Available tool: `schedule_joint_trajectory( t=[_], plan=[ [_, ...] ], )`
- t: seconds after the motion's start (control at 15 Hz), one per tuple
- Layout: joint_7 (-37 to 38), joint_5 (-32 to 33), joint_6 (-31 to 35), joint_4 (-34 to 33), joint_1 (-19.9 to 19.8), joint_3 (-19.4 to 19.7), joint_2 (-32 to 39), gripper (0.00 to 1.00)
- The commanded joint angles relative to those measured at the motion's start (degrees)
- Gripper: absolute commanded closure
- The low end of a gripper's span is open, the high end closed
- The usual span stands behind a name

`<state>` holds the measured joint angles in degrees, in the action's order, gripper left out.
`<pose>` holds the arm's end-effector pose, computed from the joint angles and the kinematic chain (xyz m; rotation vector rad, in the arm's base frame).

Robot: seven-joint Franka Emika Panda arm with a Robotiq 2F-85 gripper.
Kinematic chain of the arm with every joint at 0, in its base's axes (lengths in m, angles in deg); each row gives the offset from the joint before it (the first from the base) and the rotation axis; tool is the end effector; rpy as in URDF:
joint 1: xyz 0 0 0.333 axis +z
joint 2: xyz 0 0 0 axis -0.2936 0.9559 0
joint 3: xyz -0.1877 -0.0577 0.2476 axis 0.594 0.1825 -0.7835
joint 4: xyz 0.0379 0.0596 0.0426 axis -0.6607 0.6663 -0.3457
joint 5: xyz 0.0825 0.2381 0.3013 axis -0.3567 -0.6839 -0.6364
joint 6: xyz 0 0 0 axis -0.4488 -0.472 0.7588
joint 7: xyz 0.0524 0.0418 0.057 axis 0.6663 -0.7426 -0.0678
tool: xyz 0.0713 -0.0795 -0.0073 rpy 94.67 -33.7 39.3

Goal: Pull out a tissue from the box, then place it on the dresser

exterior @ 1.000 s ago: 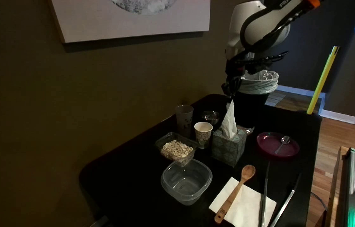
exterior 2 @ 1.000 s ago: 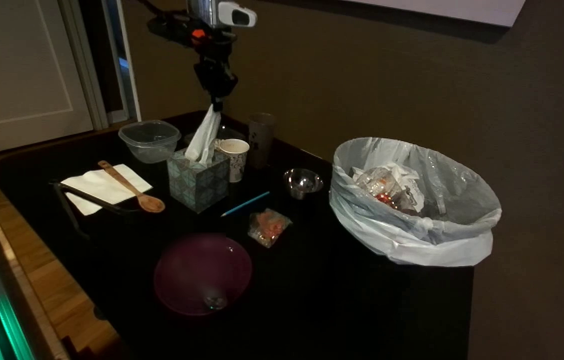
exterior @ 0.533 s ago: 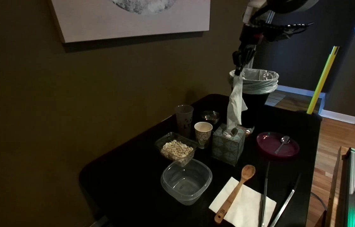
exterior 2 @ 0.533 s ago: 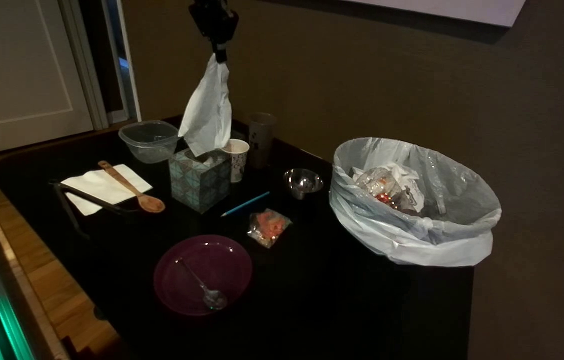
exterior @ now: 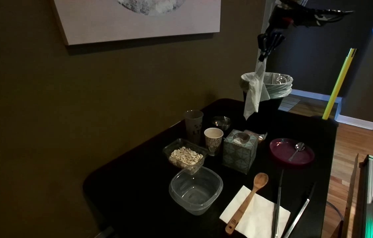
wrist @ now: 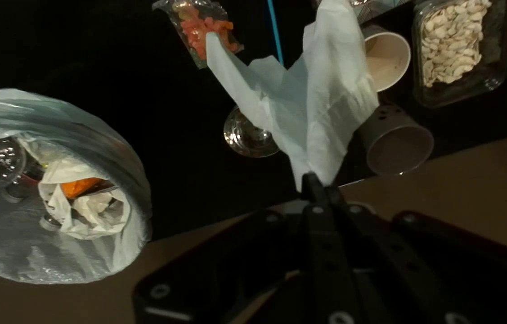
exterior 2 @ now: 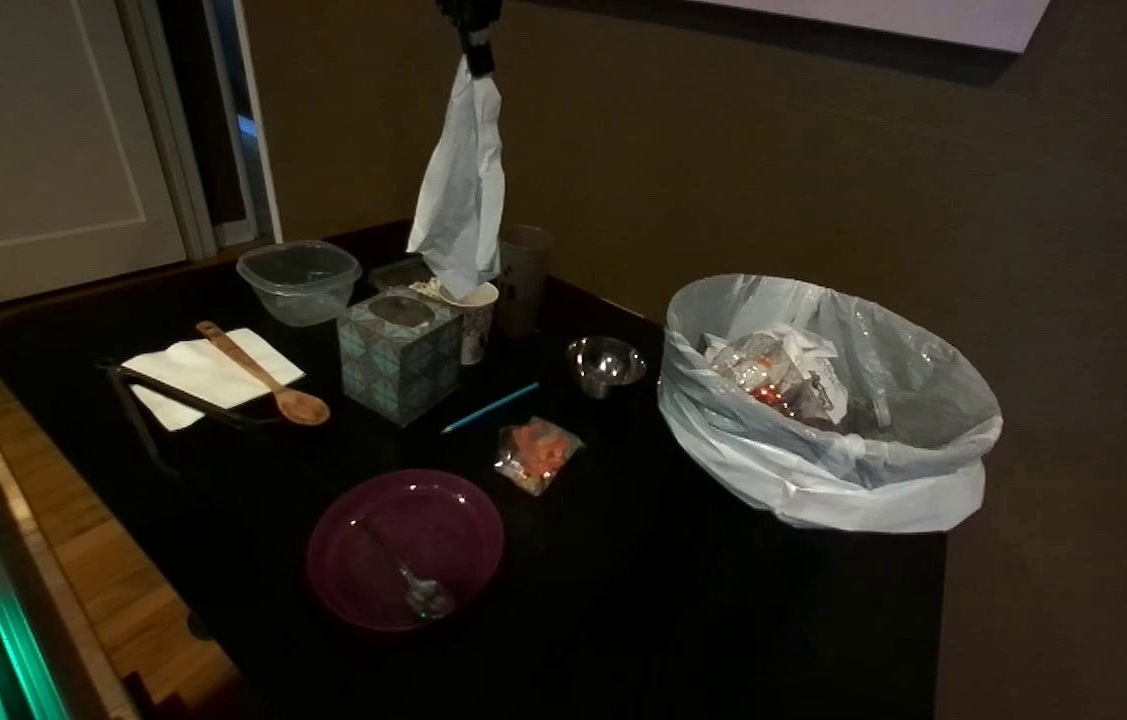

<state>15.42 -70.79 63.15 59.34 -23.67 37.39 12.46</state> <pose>0.4332 -0.0805 0.5028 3.0373 -0.4577 0.5633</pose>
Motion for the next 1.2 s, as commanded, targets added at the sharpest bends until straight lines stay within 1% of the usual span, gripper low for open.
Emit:
schedule_joint_trajectory(
  t=[0.0, 0.33, 0.67, 0.73, 0.8, 0.87, 1.13],
  plan=[
    [3.0, -0.9, 0.4, 0.5, -2.7, 0.9, -0.9, 1.0],
    [4.6, -1.3, 0.8, -0.1, -5.1, 2.5, 0.6, 1.0],
    [5.5, -1.6, 1.1, 0.1, -6.2, 3.4, 1.1, 1.0],
    [5.8, -1.7, 1.2, 0.1, -6.2, 3.5, 1.2, 0.74],
    [5.8, -1.8, 1.2, 0.1, -6.2, 3.4, 1.3, 0.73],
    [6.0, -1.8, 1.3, 0.1, -6.2, 3.4, 1.4, 0.68],
    [6.7, -1.6, 1.6, 0.2, -6.1, 3.0, 1.3, 0.38]
  ],
)
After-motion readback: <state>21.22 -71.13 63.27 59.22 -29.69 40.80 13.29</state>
